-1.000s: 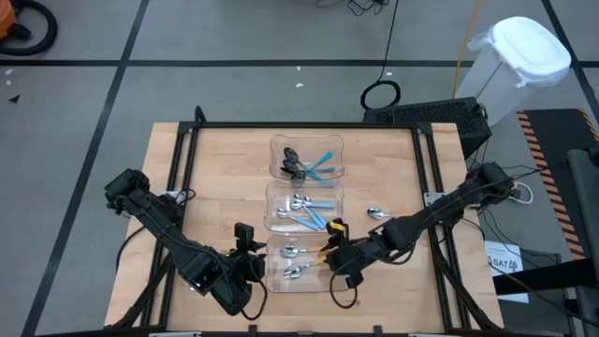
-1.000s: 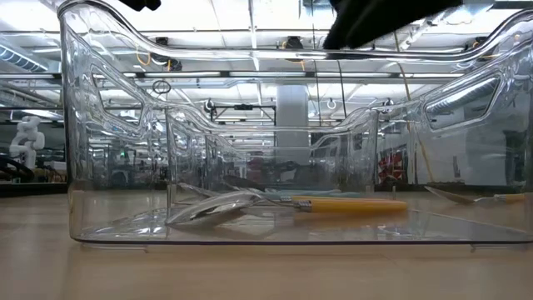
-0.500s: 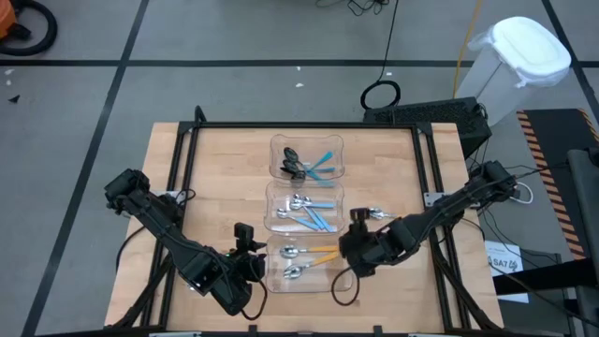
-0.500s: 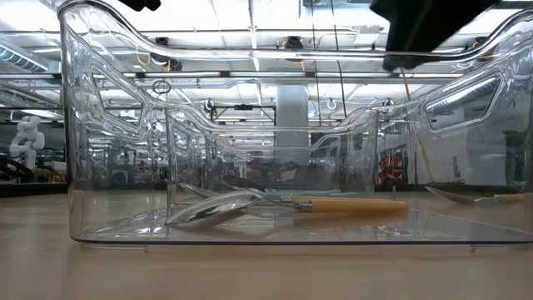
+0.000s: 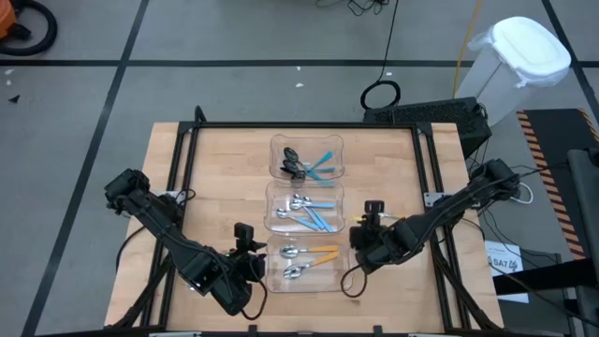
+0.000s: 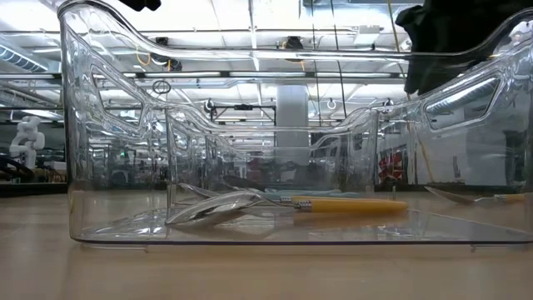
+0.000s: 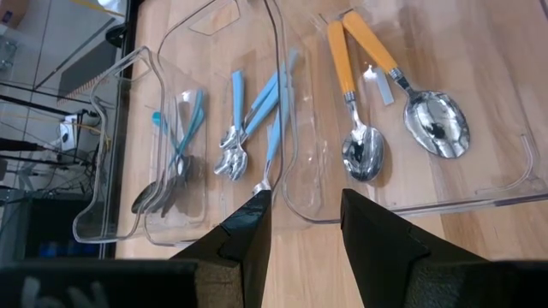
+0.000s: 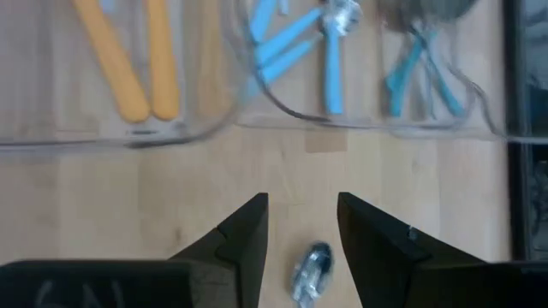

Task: Sort silverware by color (type)
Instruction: Put the yellow spoon into the bottom transparent bin

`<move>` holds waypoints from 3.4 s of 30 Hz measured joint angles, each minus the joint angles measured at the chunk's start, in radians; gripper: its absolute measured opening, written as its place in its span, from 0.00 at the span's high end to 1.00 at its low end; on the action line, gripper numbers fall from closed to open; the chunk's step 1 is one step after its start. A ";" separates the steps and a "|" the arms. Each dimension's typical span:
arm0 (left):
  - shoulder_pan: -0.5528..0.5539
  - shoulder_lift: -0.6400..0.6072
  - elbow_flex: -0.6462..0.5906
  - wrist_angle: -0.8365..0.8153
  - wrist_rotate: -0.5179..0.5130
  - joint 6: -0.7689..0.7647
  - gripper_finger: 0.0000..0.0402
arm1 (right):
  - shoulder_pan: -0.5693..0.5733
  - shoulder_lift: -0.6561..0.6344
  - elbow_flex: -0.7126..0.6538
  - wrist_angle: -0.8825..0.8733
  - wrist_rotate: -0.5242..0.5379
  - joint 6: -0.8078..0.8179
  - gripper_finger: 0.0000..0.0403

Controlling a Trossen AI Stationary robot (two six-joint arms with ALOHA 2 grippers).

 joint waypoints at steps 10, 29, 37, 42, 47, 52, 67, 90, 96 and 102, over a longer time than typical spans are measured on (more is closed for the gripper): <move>0.000 0.000 0.000 0.001 0.000 0.000 0.65 | -0.013 -0.154 -0.196 -0.047 0.036 0.200 0.67; 0.025 0.000 0.000 0.004 0.000 0.000 0.65 | -0.101 -0.341 -0.577 0.113 -0.100 0.176 0.67; 0.024 0.000 0.000 0.004 0.000 0.000 0.65 | -0.120 -0.338 -0.592 0.132 -0.131 0.213 0.67; 0.025 0.000 0.000 0.004 0.000 0.000 0.65 | -0.154 -0.329 -0.592 0.138 -0.153 0.233 0.67; 0.025 0.000 0.000 0.004 0.000 -0.001 0.65 | -0.192 -0.293 -0.592 0.155 -0.189 0.237 0.67; 0.025 0.000 0.000 0.004 0.000 0.000 0.65 | -0.229 -0.233 -0.592 0.179 -0.209 0.178 0.67; 0.025 0.000 0.000 0.004 0.000 0.001 0.65 | -0.339 -0.119 -0.588 0.208 -0.293 0.076 0.81; 0.025 0.000 0.001 0.004 0.000 0.003 0.65 | -0.334 -0.196 -0.518 0.241 -0.286 0.051 1.00; 0.025 0.000 0.001 0.004 0.000 0.007 0.65 | -0.299 -0.203 -0.487 0.235 -0.256 0.051 1.00; 0.025 0.000 0.001 0.004 0.000 0.007 0.65 | -0.263 -0.204 -0.439 0.227 -0.200 0.031 1.00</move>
